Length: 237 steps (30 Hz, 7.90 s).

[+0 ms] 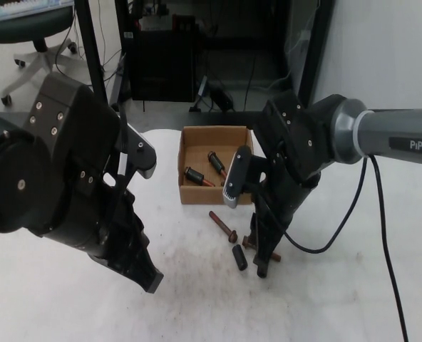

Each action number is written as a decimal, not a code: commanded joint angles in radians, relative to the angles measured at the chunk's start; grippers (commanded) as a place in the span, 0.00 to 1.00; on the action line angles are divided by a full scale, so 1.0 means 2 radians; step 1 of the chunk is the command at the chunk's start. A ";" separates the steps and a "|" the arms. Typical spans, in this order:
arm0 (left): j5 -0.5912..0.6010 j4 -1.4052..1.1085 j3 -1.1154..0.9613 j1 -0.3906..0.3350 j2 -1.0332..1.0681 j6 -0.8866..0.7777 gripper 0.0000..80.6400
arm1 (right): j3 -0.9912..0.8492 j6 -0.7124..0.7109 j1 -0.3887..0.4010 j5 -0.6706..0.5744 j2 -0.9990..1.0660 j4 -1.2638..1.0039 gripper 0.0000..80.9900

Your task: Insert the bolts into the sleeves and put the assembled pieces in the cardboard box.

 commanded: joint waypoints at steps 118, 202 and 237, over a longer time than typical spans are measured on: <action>0.022 0.138 -0.455 -0.153 0.485 -0.187 0.52 | -0.001 0.200 -0.209 -0.086 -0.303 0.104 0.01; 0.205 -0.724 0.206 -0.031 0.000 0.058 0.00 | 0.339 0.484 0.042 -0.238 -0.329 -0.782 0.01; 0.189 -0.807 0.209 -0.031 -0.002 -0.050 0.00 | 0.338 0.444 0.081 -0.173 -0.285 -0.883 0.01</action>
